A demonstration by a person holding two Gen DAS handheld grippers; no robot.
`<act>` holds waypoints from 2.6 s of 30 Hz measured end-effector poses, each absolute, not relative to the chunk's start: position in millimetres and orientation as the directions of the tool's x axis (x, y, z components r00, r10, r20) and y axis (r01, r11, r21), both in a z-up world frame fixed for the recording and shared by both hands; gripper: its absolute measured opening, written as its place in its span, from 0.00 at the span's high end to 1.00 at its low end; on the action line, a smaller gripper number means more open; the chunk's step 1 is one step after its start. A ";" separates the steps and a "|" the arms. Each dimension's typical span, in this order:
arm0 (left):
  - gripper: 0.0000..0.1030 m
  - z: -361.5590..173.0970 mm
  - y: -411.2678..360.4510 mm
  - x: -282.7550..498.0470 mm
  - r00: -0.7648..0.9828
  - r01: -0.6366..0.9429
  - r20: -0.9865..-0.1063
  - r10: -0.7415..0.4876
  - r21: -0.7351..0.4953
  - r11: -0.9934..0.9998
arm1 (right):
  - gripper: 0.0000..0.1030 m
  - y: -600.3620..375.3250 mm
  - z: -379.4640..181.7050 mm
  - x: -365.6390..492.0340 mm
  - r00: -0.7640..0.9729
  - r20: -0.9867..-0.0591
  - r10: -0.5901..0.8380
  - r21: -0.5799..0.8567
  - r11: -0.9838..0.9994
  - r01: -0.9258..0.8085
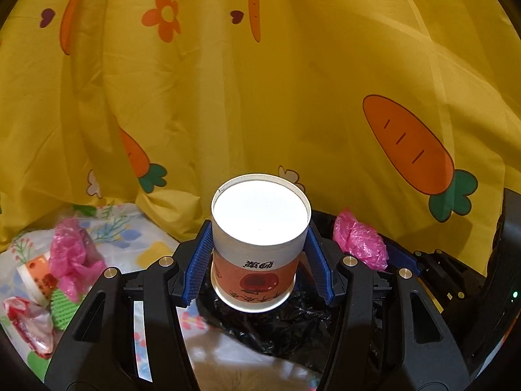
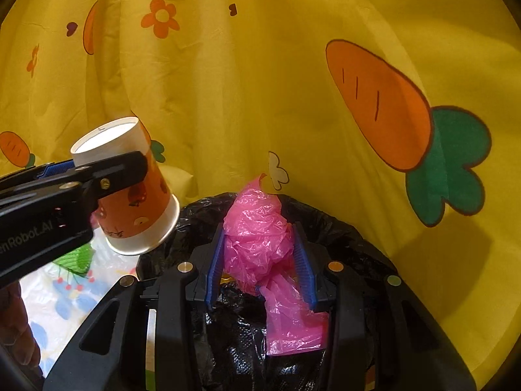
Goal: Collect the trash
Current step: 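Carry the white cup and pink bag over the trash bag with both tools, then open both tools to drop the white cup and pink bag inside, then move the right tool to the green mesh sleeve and close on it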
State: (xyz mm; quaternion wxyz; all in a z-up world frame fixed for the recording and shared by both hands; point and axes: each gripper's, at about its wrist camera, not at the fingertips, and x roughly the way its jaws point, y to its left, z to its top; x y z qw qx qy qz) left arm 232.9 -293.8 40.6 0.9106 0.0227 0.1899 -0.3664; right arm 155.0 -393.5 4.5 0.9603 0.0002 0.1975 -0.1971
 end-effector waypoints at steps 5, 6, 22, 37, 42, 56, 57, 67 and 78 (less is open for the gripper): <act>0.47 27.4 -318.9 251.0 0.619 0.699 -0.384 -0.686 -0.131 0.703 | 0.61 -406.7 -2.6 163.3 0.829 -0.411 -0.380 -0.062 0.919 0.390; 0.47 25.0 -322.3 252.4 0.617 0.700 -0.386 -0.686 -0.130 0.703 | 0.61 -407.3 -3.2 165.9 0.826 -0.414 -0.382 -0.064 0.918 0.392; 0.45 -0.9 -348.4 268.1 0.528 0.728 -0.470 -0.708 -0.178 0.662 | 0.58 -425.1 -15.1 176.4 0.798 -0.465 -0.383 -0.049 0.911 0.409; 0.15 3.1 -317.3 272.0 0.587 0.658 -0.463 -0.664 -0.204 0.725 | 0.39 -432.3 -16.2 165.0 0.794 -0.450 -0.408 -0.038 0.897 0.440; 0.11 10.7 -281.2 272.6 0.670 0.561 -0.445 -0.594 -0.220 0.798 | 0.31 -425.9 -12.8 156.3 0.802 -0.429 -0.415 -0.039 0.896 0.443; 0.09 25.5 -171.5 223.6 0.839 0.303 -0.438 -0.323 -0.116 0.946 | 0.20 -355.7 5.5 123.1 0.880 -0.385 -0.277 -0.004 0.954 0.298; 0.09 25.2 -165.4 219.6 0.845 0.286 -0.441 -0.302 -0.104 0.953 | 0.20 -349.5 6.5 122.5 0.886 -0.386 -0.259 -0.001 0.960 0.280; 0.09 17.1 -90.9 195.9 0.882 0.117 -0.448 -0.145 -0.089 0.989 | 0.20 -284.2 9.9 117.1 0.909 -0.398 -0.123 -0.019 0.992 0.126; 0.09 2.1 -22.0 207.0 0.888 -0.051 -0.460 0.012 -0.073 0.996 | 0.20 -245.4 -1.6 139.0 0.891 -0.451 -0.046 -0.013 0.999 0.045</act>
